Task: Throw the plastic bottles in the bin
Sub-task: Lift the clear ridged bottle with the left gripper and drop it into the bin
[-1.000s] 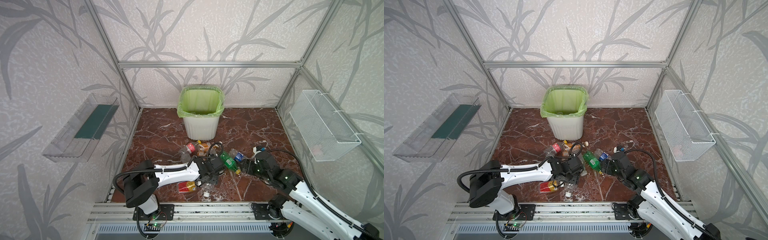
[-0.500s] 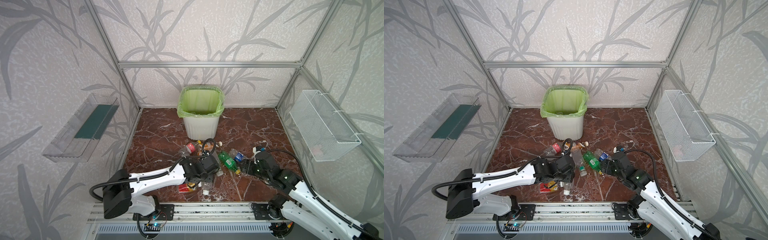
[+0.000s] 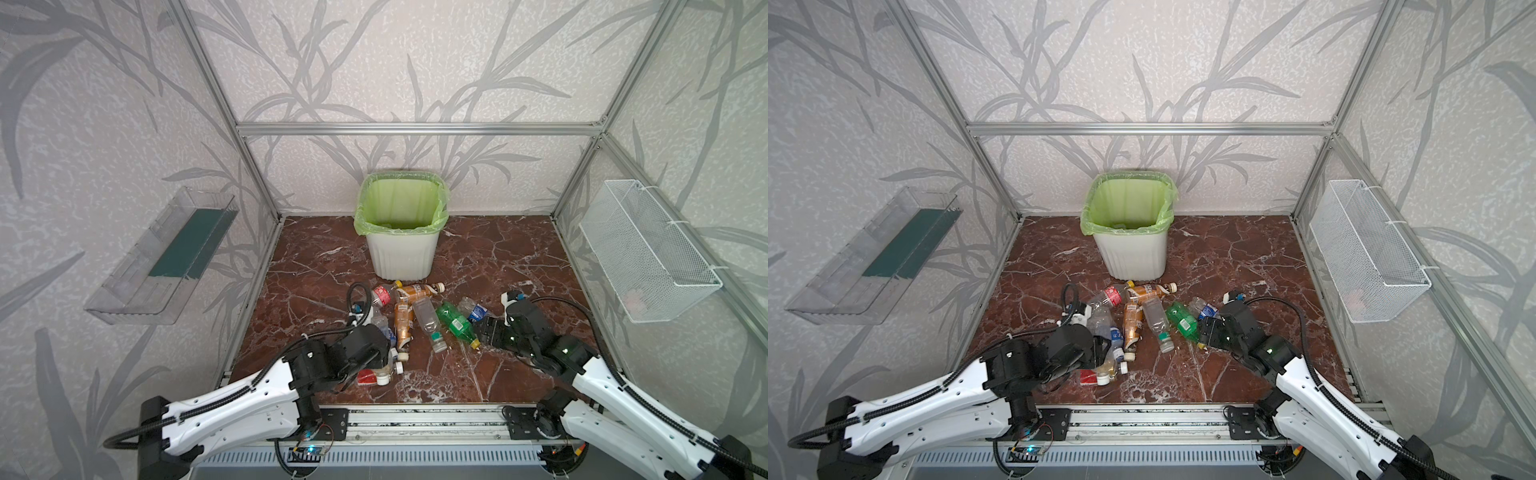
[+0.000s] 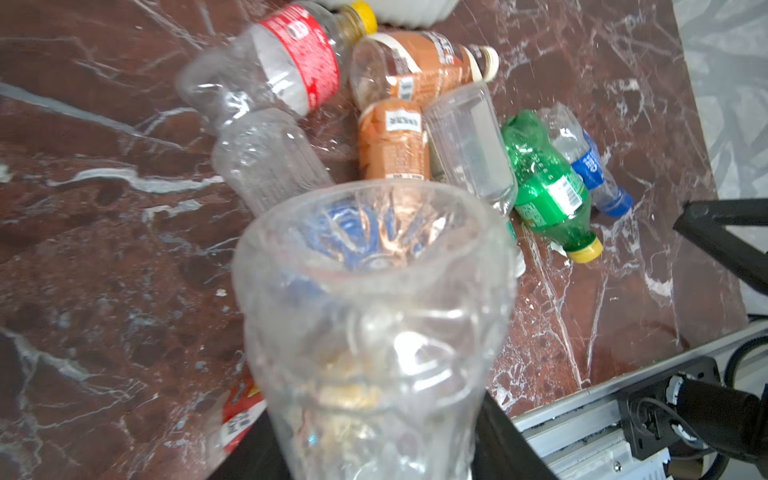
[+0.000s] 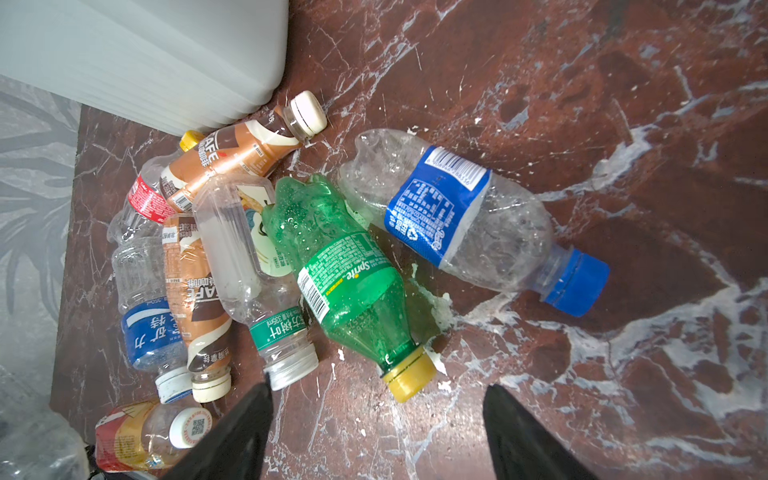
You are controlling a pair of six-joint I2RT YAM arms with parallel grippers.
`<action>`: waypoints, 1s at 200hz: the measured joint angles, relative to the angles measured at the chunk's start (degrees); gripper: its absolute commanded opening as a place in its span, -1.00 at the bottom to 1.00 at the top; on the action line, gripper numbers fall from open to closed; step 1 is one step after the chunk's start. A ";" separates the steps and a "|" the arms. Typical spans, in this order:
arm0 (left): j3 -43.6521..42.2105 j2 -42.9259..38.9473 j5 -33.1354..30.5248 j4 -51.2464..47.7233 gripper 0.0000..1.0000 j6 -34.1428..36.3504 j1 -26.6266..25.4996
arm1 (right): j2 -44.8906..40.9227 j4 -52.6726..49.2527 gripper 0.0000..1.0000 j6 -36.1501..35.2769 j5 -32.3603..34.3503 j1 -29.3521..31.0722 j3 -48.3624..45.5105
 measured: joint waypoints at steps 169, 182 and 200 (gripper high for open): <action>107.49 55.58 14.14 -7.28 0.99 29.31 33.40 | 1.33 -1.05 0.63 -1.73 1.38 -0.17 8.39; 107.51 57.37 14.40 -11.65 0.99 29.51 33.90 | 0.48 -2.01 0.64 -1.75 1.60 -0.31 8.39; 95.89 52.43 13.94 -12.70 0.97 29.51 33.90 | -0.42 -3.21 0.64 -1.75 1.68 -0.37 8.39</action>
